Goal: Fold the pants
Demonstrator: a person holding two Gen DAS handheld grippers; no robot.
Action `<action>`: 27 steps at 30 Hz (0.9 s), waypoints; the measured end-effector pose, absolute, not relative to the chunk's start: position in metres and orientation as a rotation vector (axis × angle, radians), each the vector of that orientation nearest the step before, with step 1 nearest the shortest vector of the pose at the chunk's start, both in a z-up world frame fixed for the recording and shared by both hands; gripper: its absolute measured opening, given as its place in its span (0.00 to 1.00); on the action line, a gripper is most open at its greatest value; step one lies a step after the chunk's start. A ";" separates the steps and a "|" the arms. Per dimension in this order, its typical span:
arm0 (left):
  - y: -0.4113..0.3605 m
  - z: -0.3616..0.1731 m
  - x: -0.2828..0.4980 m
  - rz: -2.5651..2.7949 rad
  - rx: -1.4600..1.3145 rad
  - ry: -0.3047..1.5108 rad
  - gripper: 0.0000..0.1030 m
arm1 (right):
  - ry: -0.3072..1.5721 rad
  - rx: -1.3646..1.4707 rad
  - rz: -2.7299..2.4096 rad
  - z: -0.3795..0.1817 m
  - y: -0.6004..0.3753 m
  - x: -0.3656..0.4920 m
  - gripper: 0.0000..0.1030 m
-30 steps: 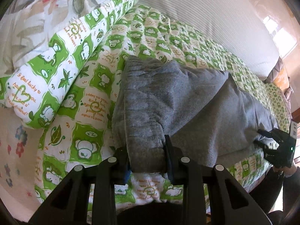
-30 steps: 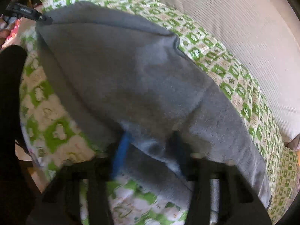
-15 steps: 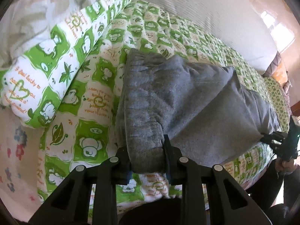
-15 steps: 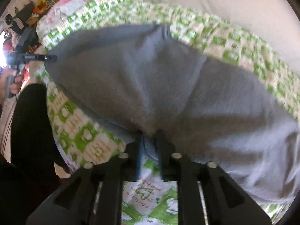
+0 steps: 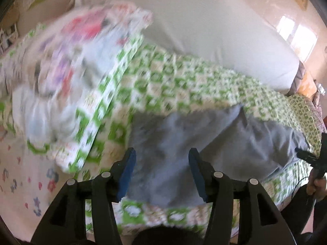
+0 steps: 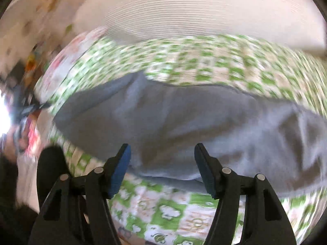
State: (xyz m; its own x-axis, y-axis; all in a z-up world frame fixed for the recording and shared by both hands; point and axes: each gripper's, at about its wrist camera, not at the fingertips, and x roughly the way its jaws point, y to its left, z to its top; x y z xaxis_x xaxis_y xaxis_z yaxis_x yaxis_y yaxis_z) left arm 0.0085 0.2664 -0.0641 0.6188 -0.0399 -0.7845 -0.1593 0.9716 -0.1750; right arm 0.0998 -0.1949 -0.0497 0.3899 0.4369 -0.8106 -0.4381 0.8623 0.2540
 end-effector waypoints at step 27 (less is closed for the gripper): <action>-0.009 -0.130 0.105 -0.585 -0.055 1.182 0.59 | 1.000 0.364 0.039 -0.045 -0.371 0.100 0.25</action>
State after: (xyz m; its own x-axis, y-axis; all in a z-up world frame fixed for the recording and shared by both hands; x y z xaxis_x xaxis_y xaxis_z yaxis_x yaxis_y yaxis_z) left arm 0.1048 -0.0087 -0.1304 0.2498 -0.4577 -0.8533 0.4014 0.8509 -0.3389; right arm 0.0998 -0.3713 -0.0449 0.5449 0.1978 -0.8149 0.1330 0.9391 0.3168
